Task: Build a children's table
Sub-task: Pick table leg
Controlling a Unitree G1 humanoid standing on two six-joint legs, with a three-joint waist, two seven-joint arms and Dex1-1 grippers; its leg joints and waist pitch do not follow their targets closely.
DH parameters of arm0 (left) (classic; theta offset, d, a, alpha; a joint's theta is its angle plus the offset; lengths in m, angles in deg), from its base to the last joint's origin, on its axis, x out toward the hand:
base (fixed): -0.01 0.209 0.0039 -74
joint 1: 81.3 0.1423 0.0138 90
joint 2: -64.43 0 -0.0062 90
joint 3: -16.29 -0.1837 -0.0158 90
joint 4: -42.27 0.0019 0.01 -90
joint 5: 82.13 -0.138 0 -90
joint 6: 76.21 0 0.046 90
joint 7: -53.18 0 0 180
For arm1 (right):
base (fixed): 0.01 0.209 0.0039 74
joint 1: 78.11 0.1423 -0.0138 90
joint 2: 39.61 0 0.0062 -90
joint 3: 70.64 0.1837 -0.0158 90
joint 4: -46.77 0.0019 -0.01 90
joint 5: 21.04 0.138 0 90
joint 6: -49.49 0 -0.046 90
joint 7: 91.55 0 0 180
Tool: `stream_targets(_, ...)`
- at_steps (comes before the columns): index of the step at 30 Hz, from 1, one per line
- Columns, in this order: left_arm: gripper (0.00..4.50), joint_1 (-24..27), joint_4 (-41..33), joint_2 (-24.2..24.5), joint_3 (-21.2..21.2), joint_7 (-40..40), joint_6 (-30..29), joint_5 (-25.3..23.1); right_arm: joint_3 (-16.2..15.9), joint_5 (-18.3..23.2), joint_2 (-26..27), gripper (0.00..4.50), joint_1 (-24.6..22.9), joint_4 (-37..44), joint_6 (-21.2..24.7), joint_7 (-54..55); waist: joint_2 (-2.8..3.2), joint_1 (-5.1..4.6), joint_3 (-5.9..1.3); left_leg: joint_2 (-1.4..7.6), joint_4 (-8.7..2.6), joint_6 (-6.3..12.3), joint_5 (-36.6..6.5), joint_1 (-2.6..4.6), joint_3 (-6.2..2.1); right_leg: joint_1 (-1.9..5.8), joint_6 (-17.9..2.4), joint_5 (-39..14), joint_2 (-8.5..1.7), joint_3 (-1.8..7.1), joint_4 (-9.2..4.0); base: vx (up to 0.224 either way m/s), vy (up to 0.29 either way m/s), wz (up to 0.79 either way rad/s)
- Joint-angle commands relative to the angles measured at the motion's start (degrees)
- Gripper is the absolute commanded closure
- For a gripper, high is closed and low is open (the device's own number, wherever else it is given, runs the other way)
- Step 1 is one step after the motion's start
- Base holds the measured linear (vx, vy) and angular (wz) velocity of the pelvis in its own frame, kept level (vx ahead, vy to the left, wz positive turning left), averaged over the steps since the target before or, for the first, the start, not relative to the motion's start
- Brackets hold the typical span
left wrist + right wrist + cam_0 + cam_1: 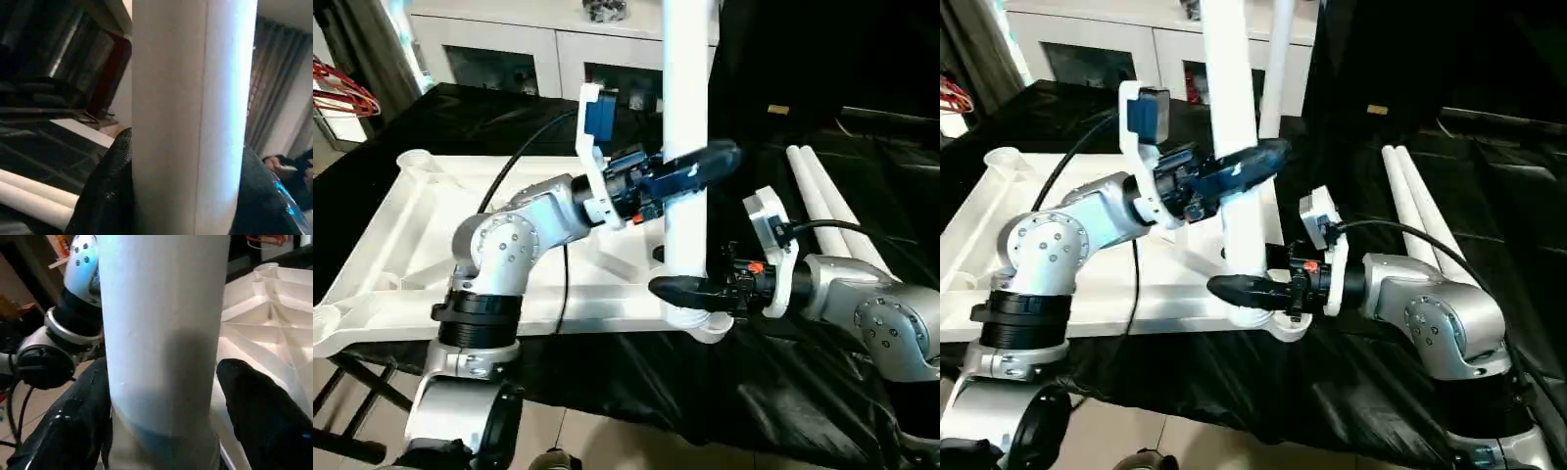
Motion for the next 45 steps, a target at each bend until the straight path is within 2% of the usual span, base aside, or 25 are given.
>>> stream_targets(1,2.64,-0.31,-1.08,0.32,-1.52,1.78,-0.44,0.44,-0.09,-0.12,-0.61,0.95,0.95,-0.33,-0.31,-0.23,-0.42,-0.02,-4.20,2.09,-3.77,-0.28,-9.38,2.07,-0.99,2.32,-13.10,-7.14,-2.60,1.68,-3.79,0.000,0.000,0.00)
stream_targets(2,2.64,-0.24,-0.72,0.35,-1.96,1.76,0.00,-0.33,-0.23,-0.02,-0.63,1.23,0.99,-0.33,-0.34,-0.70,-0.39,0.09,-4.28,2.10,-3.73,-0.31,-9.17,2.10,-1.00,2.35,-13.15,-6.53,-2.58,1.67,-3.68,0.000,0.000,0.00)
stream_targets(10,2.64,-0.61,0.22,0.36,-1.91,2.10,0.74,-0.50,-0.76,-0.07,-0.79,1.74,0.77,-0.72,-0.42,-1.07,-0.46,0.15,-4.31,2.01,-3.63,-0.19,-9.10,2.03,-0.98,2.47,-13.38,-6.45,-2.60,1.67,-3.68,0.000,0.000,0.00)
stream_targets(16,2.64,-0.26,0.47,-0.05,-2.25,0.58,1.69,-1.23,-0.51,-1.28,0.75,2.40,0.25,-1.19,-1.43,1.24,-0.56,0.11,-4.26,2.02,-3.63,-0.54,-9.52,1.98,-1.01,2.32,-13.00,-7.54,-2.61,1.69,-3.74,0.000,0.000,0.00)
stream_targets(17,2.29,-0.27,0.83,-0.30,-2.15,-0.39,2.05,-1.81,-0.43,-1.76,1.20,2.46,0.25,-1.47,-1.91,2.11,-0.64,0.14,-4.26,2.02,-3.65,-0.67,-9.64,2.04,-1.00,2.33,-12.87,-7.93,-2.61,1.70,-3.77,0.000,0.000,0.00)
stream_targets(18,2.29,-0.50,1.57,-0.70,-1.87,-2.14,2.15,-2.49,-0.38,-2.11,1.57,2.46,0.28,-1.72,-2.14,2.85,-0.63,0.12,-4.26,2.07,-3.65,-0.80,-9.75,2.04,-1.01,2.31,-12.85,-7.90,-2.62,1.71,-3.71,0.000,0.000,0.00)
stream_targets(20,1.94,-0.71,2.95,-1.72,-1.07,-6.70,2.71,-4.28,-0.12,-3.86,3.24,2.53,0.28,-2.42,-3.75,6.11,-0.64,0.08,-4.13,2.06,-3.71,-1.52,-10.72,2.04,-1.05,2.16,-12.25,-9.88,-2.76,1.74,-4.02,0.000,0.000,0.00)
stream_targets(22,1.85,-0.36,2.32,-2.29,-1.30,-9.47,3.75,-6.10,0.10,-4.98,4.35,2.54,0.40,-3.11,-4.70,8.41,-0.68,0.09,-4.18,2.02,-3.77,-1.82,-10.99,2.03,-1.11,2.24,-11.63,-10.80,-2.73,1.72,-4.09,0.000,0.000,0.00)
stream_targets(24,1.51,-0.26,2.03,-2.87,-1.49,-12.73,3.84,-7.66,0.29,-5.91,5.28,2.55,0.60,-3.82,-5.52,10.30,-0.60,0.02,-4.14,2.07,-3.87,-2.13,-11.61,2.09,-1.16,2.18,-11.03,-11.29,-2.69,1.71,-4.19,0.000,0.000,0.00)
stream_targets(27,1.46,-0.21,1.32,-4.39,-1.56,-19.17,4.58,-10.63,0.47,-7.19,6.72,2.55,1.05,-4.96,-6.45,12.80,-0.66,-0.06,-4.26,2.02,-3.81,-1.94,-10.64,1.89,-1.20,2.31,-10.70,-9.36,-2.63,1.72,-4.03,0.000,0.000,0.00)
stream_targets(28,1.68,-0.30,1.12,-5.14,-1.41,-21.38,5.34,-11.65,0.36,-7.50,6.98,2.55,1.16,-5.21,-6.67,13.31,-0.65,-0.04,-4.30,2.04,-3.77,-1.77,-10.23,1.85,-1.22,2.36,-10.68,-8.58,-2.56,1.71,-3.95,0.000,0.000,0.00)
stream_targets(29,1.76,-0.70,0.89,-6.49,-0.73,-25.19,5.21,-12.40,0.22,-8.01,7.30,2.55,1.34,-5.55,-7.09,13.94,-0.71,-0.09,-4.26,2.03,-3.77,-1.57,-10.20,1.82,-1.20,2.38,-10.68,-8.47,-2.59,1.72,-4.06,0.000,0.000,0.00)
stream_targets(31,1.81,-1.09,0.94,-7.45,-0.21,-27.67,5.18,-12.74,0.28,-8.31,7.56,2.55,1.50,-5.80,-7.31,14.31,-0.96,0.03,-4.28,1.98,-3.64,-1.29,-9.72,1.76,-1.12,2.41,-10.87,-8.08,-2.62,1.71,-4.00,0.000,0.000,0.00)
stream_targets(32,1.81,-1.17,0.96,-7.81,-0.04,-28.30,5.55,-12.90,0.31,-8.41,7.68,2.55,1.55,-5.90,-7.41,14.45,-0.92,0.03,-4.32,1.93,-3.59,-0.84,-9.11,1.73,-1.11,2.42,-11.01,-7.65,-2.53,1.67,-3.99,0.000,0.000,0.00)
stream_targets(35,2.23,-1.28,0.88,-8.38,0.11,-27.81,6.40,-12.48,0.27,-8.72,7.83,2.56,1.80,-6.30,-7.69,14.72,-0.99,0.08,-4.28,1.85,-3.58,-0.32,-9.02,1.69,-1.08,2.42,-10.88,-8.20,-2.52,1.66,-4.11,0.000,0.000,0.00)
stream_targets(37,2.21,-1.23,0.90,-8.40,-0.08,-27.61,6.28,-12.56,0.15,-8.92,7.78,2.56,1.95,-6.53,-7.89,14.72,-0.91,-0.02,-4.22,1.88,-3.66,-0.27,-9.42,1.67,-1.13,2.37,-10.59,-8.77,-2.47,1.64,-4.18,0.000,0.000,0.00)
stream_targets(38,2.41,-1.11,0.73,-8.47,-0.21,-27.85,6.31,-12.80,0.14,-9.12,7.78,2.56,2.03,-6.62,-7.98,14.72,-0.88,-0.11,-4.22,1.91,-3.64,-0.40,-9.72,1.78,-1.11,2.28,-10.57,-9.14,-2.46,1.65,-4.19,0.000,0.000,0.00)
stream_targets(41,2.52,-0.80,-0.16,-8.39,-0.93,-28.20,6.19,-13.16,0.02,-9.70,7.57,2.56,2.32,-7.03,-8.32,14.94,-0.84,-0.15,-4.18,1.97,-3.71,-0.66,-10.23,1.78,-1.15,2.26,-10.51,-9.74,-2.49,1.66,-4.24,0.000,0.000,0.00)
stream_targets(43,2.57,-0.62,-0.62,-8.14,-1.69,-28.69,6.33,-13.89,0.77,-8.99,7.37,2.00,3.00,-7.90,-6.88,15.05,-0.84,-0.21,-4.18,2.00,-3.74,-0.77,-10.41,1.81,-1.17,2.23,-10.33,-9.95,-2.49,1.65,-4.22,0.000,0.000,0.00)
stream_targets(45,2.57,-0.61,-0.84,-7.93,-2.29,-28.56,6.65,-14.47,1.18,-8.27,6.84,1.86,3.74,-8.58,-5.82,14.15,-0.89,-0.32,-4.16,1.98,-3.70,-0.78,-10.61,1.80,-1.13,2.23,-10.47,-9.93,-2.46,1.66,-4.28,0.000,0.000,0.00)
